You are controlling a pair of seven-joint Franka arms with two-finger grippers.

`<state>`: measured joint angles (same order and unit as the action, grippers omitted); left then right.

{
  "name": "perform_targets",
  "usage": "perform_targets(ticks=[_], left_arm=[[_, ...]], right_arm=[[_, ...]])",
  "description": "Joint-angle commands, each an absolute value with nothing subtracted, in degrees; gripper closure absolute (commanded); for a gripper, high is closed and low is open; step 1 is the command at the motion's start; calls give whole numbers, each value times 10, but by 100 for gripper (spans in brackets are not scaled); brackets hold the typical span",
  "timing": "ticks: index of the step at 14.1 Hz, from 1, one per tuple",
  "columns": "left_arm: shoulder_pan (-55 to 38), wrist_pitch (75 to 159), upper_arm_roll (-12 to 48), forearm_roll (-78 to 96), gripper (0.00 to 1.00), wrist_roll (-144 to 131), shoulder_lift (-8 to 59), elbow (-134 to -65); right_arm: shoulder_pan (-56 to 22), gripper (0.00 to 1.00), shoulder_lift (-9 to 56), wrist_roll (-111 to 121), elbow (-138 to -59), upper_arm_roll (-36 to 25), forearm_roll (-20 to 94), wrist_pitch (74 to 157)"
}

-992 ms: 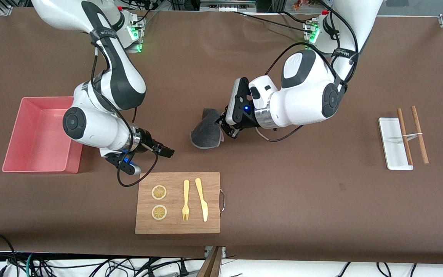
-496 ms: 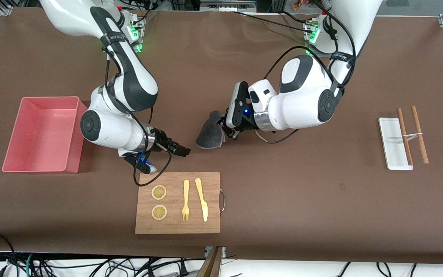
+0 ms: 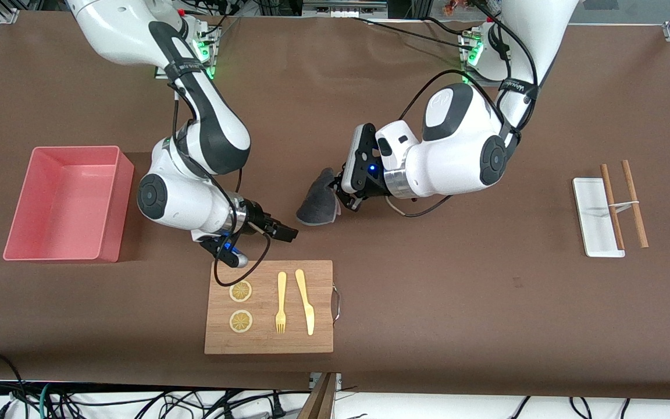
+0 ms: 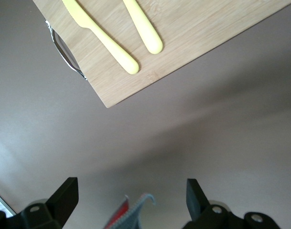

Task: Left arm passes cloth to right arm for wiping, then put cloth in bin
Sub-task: 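Bring the cloth to the right gripper and grasp its edge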

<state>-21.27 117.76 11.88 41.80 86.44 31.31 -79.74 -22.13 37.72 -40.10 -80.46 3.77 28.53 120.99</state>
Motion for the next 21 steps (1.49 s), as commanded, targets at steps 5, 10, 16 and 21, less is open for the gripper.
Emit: perform_targets(ticks=[5, 10, 16, 21], left_arm=[[-214, 1183, 115, 438, 100, 882, 305, -800], [-214, 1183, 115, 438, 100, 882, 304, -800], [-213, 1183, 115, 438, 100, 882, 304, -800], [-207, 1178, 115, 437, 100, 883, 301, -797]], right_arm=[[-238, 0, 397, -416, -778, 51, 323, 1195], [-238, 0, 398, -413, -782, 51, 328, 1121], [-224, 2, 396, -415, -780, 50, 328, 1056], [-218, 16, 396, -424, -780, 47, 396, 1035]])
